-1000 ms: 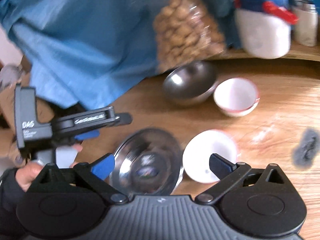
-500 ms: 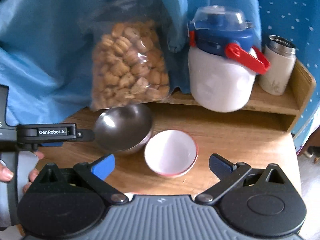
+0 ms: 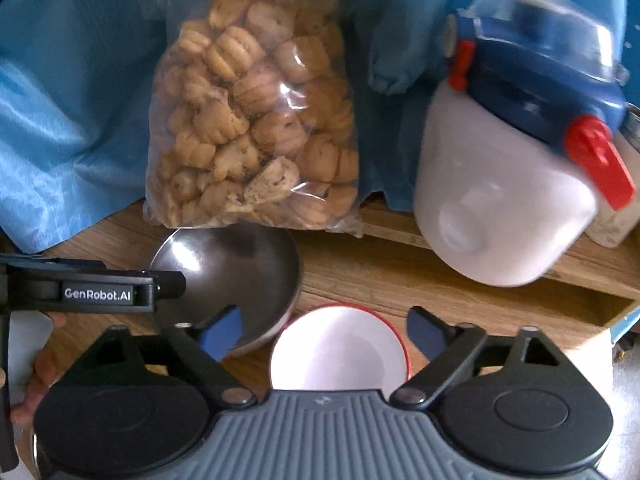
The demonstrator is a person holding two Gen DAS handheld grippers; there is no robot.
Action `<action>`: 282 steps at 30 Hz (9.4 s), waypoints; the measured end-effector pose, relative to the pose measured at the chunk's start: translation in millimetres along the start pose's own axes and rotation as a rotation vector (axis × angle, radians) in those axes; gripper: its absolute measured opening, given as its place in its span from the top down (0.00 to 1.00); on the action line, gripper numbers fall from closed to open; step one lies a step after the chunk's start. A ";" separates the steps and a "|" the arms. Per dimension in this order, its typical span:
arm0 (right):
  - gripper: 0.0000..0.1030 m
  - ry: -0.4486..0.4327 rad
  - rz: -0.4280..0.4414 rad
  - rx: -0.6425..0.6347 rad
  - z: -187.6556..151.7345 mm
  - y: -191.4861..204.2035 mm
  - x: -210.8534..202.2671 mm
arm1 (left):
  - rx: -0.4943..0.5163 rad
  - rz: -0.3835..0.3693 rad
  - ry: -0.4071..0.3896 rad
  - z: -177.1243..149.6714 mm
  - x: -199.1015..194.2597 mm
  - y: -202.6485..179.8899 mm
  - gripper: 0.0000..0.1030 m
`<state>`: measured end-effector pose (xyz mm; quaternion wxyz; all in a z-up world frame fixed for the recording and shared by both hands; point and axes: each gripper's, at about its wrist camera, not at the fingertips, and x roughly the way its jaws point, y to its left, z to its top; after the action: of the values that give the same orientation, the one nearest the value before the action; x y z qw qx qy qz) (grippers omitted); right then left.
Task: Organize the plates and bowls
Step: 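Move both grippers to the steel bowl and close the right gripper on its rim, then lift the steel bowl with both grippers and lower it beside the dark scorch mark, then open both grippers to release the steel bowl on the table, then close the right gripper on the white red-rimmed bowl rim while the left gripper grips it too, then carry the white bowl with both grippers and lower it into the steel bowl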
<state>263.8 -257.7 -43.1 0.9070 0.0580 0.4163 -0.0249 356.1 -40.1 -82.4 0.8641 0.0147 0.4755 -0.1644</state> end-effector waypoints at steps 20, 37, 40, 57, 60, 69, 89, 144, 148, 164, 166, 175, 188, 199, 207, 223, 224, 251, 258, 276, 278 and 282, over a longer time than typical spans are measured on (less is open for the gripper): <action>0.72 0.031 0.092 0.079 20.9 5.0 35.6 | -0.023 -0.079 0.104 9.2 13.6 1.4 0.34; 0.92 0.133 0.258 0.189 12.0 20.4 30.0 | 0.074 -0.124 0.125 -11.8 3.9 43.4 0.83; 0.92 0.137 0.282 0.185 6.0 30.2 26.9 | 0.089 -0.102 0.110 -17.3 -3.2 54.7 0.84; 0.92 -0.040 0.309 0.265 -29.2 17.6 -69.4 | 0.144 -0.213 -0.003 -38.8 -75.8 33.9 0.84; 0.92 -0.071 0.297 0.308 -44.7 3.9 -88.5 | 0.177 -0.256 -0.014 -40.9 -82.7 17.8 0.84; 0.91 -0.076 0.241 0.396 -101.5 -50.1 -140.1 | 0.273 -0.360 -0.038 -70.4 -107.2 -52.3 0.84; 0.90 -0.020 0.239 0.434 -171.1 -129.5 -176.8 | 0.319 -0.354 0.038 -133.4 -111.0 -138.5 0.84; 0.85 0.050 0.251 0.317 -196.1 -193.1 -156.1 | 0.264 -0.191 0.093 -179.2 -102.9 -185.1 0.64; 0.74 -0.005 0.258 0.329 -186.5 -193.4 -171.4 | 0.273 -0.183 0.026 -173.4 -124.2 -181.9 0.38; 0.00 -0.088 0.207 0.210 -158.7 -150.0 -183.7 | 0.118 0.028 -0.126 -147.1 -134.2 -127.2 0.01; 0.00 -0.099 0.201 0.192 -157.7 -145.3 -184.0 | 0.126 0.044 -0.135 -144.6 -135.1 -121.1 0.01; 0.00 -0.084 0.201 0.182 -154.5 -121.7 -173.2 | 0.175 0.066 -0.107 -127.1 -125.1 -96.9 0.01; 0.00 -0.044 0.142 0.068 -144.8 -66.3 -147.5 | 0.337 0.000 -0.083 -92.8 -94.9 -71.0 0.01; 0.00 -0.015 0.055 -0.065 -132.0 -34.2 -117.1 | 0.618 -0.095 0.035 -77.7 -54.3 -85.9 0.01; 0.07 0.017 0.043 -0.171 -129.0 -15.4 -97.5 | 0.804 -0.060 0.042 -78.3 -39.7 -97.3 0.01; 0.44 0.087 0.094 -0.220 -118.4 -10.9 -65.6 | 0.780 -0.114 0.079 -79.2 -36.3 -99.8 0.14; 0.44 0.092 0.102 -0.217 -118.0 -10.6 -64.6 | 0.774 -0.124 0.082 -79.1 -36.8 -99.2 0.18; 0.88 0.169 0.205 -0.029 -118.0 -19.2 -29.9 | 0.627 -0.238 0.210 -79.8 -27.0 -98.6 0.84; 0.92 0.183 0.244 0.091 -116.0 -34.3 -24.1 | 0.586 -0.234 0.210 -81.4 -28.5 -95.2 0.86; 0.92 0.083 0.225 0.176 -114.7 -52.9 -60.0 | 0.457 -0.259 0.140 -71.4 -55.6 -106.1 0.88; 0.92 0.065 0.224 0.182 -113.6 -57.6 -68.7 | 0.454 -0.270 0.125 -68.8 -62.3 -110.9 0.88; 0.92 0.028 0.215 0.190 -113.8 -70.3 -90.2 | 0.423 -0.306 0.111 -63.7 -74.9 -121.6 0.89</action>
<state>112.8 -313.4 -54.3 0.8891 0.1881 0.4160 0.0340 230.7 -123.2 -39.4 0.7796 0.1320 0.4736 -0.3880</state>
